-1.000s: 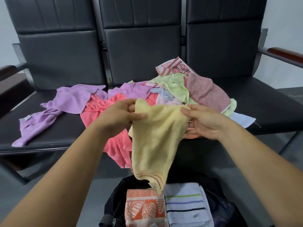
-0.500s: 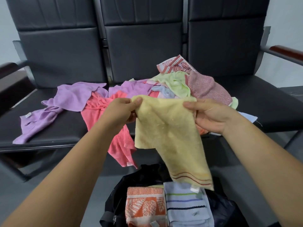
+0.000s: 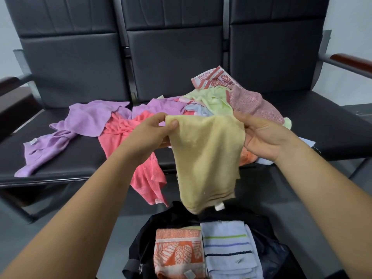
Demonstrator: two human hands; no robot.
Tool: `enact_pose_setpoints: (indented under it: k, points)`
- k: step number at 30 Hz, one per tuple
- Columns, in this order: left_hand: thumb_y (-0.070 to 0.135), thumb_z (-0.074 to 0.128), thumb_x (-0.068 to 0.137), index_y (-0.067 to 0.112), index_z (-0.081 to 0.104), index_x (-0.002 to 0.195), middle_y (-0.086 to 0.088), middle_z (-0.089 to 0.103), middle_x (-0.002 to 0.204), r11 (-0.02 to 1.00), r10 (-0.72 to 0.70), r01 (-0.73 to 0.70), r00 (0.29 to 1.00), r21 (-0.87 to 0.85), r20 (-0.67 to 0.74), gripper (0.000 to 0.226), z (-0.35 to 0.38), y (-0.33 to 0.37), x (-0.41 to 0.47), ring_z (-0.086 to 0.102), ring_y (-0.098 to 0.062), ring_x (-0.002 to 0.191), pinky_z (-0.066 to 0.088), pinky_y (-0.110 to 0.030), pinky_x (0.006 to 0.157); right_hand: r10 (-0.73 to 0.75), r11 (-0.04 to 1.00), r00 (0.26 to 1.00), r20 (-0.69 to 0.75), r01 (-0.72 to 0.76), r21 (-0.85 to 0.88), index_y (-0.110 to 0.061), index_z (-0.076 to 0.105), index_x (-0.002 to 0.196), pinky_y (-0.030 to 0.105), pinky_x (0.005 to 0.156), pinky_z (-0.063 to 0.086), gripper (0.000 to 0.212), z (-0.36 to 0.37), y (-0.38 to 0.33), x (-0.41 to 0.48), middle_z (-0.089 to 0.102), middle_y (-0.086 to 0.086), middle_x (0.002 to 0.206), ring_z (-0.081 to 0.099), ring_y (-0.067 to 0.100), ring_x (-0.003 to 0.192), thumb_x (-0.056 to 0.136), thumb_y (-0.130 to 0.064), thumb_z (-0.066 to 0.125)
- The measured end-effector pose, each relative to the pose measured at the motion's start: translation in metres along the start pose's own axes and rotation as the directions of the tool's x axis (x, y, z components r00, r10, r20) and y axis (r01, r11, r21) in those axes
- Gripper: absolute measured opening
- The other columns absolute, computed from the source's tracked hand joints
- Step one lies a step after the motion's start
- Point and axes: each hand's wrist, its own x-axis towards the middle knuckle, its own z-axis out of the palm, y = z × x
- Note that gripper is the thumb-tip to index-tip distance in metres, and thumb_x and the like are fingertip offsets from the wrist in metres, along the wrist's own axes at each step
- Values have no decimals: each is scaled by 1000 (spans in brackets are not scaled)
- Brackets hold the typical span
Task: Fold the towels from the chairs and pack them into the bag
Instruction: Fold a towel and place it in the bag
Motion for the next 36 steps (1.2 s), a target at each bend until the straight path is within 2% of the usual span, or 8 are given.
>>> enact_pose_setpoints:
  k: [5, 8, 12, 16, 20, 25, 29, 36]
  points:
    - [22, 64, 99, 10, 67, 92, -1, 69, 78, 995, 47, -56, 993, -84, -108, 13, 0, 5, 4, 64, -14, 67, 57, -25, 66, -27, 983, 999, -23, 22, -184, 6, 59, 133, 39, 92, 60, 47, -3, -4, -1, 67, 21, 130, 68, 29, 117, 88, -7, 64]
    - [18, 64, 98, 15, 68, 100, 4, 73, 79, 983, 86, -96, 994, -157, -70, 6, 0, 7, 3, 68, -10, 70, 55, -23, 68, -90, 946, 992, -94, 56, -319, -1, 62, 132, 45, 82, 62, 42, -4, -6, -3, 70, 17, 123, 71, 29, 108, 92, -12, 66]
    - [-2, 67, 92, 17, 63, 126, -7, 76, 112, 971, 237, -238, 970, 3, 53, 39, -3, 8, -1, 72, -20, 104, 57, -30, 91, -117, 973, 987, -108, 92, -211, 3, 61, 131, 33, 74, 62, 37, 2, -6, -4, 72, 16, 119, 74, 22, 98, 96, -9, 62]
    - [2, 64, 96, 8, 68, 108, -10, 77, 99, 973, 230, -227, 966, 42, -114, 15, -5, 8, 1, 72, -19, 89, 58, -34, 85, -56, 998, 998, -17, 55, -33, 0, 65, 125, 29, 86, 60, 34, 8, -8, -6, 73, 14, 121, 72, 18, 107, 94, -13, 59]
    - [18, 68, 96, 12, 65, 91, -21, 63, 84, 972, 227, -233, 939, 8, -257, 8, -7, 7, 5, 56, -29, 78, 53, -63, 84, -51, 999, 997, 61, 50, 18, 1, 68, 124, 29, 92, 58, 38, 8, -10, -8, 69, 16, 129, 68, 21, 117, 87, -5, 60]
    - [19, 70, 93, 4, 70, 104, -23, 65, 95, 967, 197, -220, 965, -128, -174, 19, -5, 10, 3, 55, -28, 84, 44, -42, 80, -90, 986, 995, -34, 84, -146, 2, 57, 138, 44, 94, 59, 41, 2, -11, -4, 65, 18, 133, 65, 31, 122, 99, -10, 58]
    - [-1, 66, 92, 9, 66, 123, -13, 73, 119, 967, 243, -243, 970, -70, -7, 32, -5, 10, 0, 70, -21, 109, 55, -29, 96, -164, 968, 976, -142, 131, -216, -5, 64, 126, 38, 78, 62, 29, -1, -11, -3, 72, 10, 109, 73, 20, 91, 98, -11, 61]
    - [18, 66, 98, 11, 63, 95, -31, 69, 99, 974, 225, -218, 964, 58, -143, 8, -5, 8, 3, 63, -25, 85, 57, -44, 91, -107, 994, 994, -1, 107, -13, -1, 69, 117, 32, 92, 59, 24, 6, -10, -6, 72, 14, 122, 70, 21, 114, 97, -8, 57]
